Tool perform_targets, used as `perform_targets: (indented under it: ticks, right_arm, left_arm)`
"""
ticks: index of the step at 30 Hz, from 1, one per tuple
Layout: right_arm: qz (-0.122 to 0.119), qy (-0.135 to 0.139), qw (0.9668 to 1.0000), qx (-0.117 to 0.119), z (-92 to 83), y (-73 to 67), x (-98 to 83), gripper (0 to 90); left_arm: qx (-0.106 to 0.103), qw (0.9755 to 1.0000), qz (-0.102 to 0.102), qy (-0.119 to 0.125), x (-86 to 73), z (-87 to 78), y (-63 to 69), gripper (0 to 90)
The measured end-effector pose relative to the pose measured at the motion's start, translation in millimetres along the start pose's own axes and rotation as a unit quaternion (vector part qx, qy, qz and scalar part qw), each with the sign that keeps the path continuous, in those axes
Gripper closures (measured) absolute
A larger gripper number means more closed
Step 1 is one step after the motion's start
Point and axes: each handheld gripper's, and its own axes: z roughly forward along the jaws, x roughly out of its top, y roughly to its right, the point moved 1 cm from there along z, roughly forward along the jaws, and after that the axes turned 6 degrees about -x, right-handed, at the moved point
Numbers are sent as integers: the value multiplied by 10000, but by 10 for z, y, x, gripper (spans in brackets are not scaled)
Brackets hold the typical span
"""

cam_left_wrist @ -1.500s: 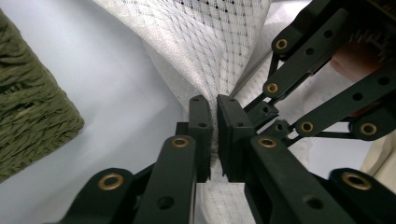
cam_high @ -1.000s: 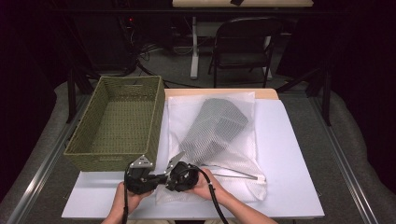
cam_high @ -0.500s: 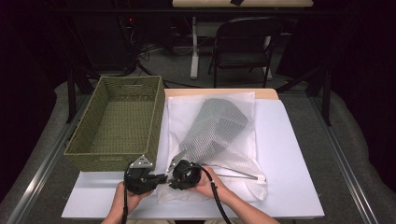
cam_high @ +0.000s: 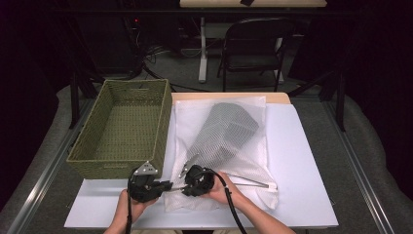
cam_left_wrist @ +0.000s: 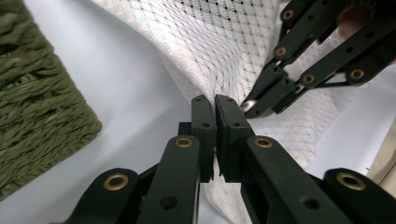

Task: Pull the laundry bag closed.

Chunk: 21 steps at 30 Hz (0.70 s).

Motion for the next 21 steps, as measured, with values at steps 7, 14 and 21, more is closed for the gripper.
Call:
perform_targets:
  ticks: [7, 14, 21]
  right_arm:
    - [-63, -67, 10000, -7, -61, -7, -23, 867]
    - [-59, -216, 9997, -73, -176, 62, -90, 866]
    - [-32, -279, 9996, -55, -231, 85, -143, 866]
  left_arm:
    - [52, 10000, 57, -10, -3, 12, 9, 868]
    - [70, 10000, 25, 21, -5, 7, 2, 867]
    - [116, 9999, 59, -15, -6, 10, -3, 867]
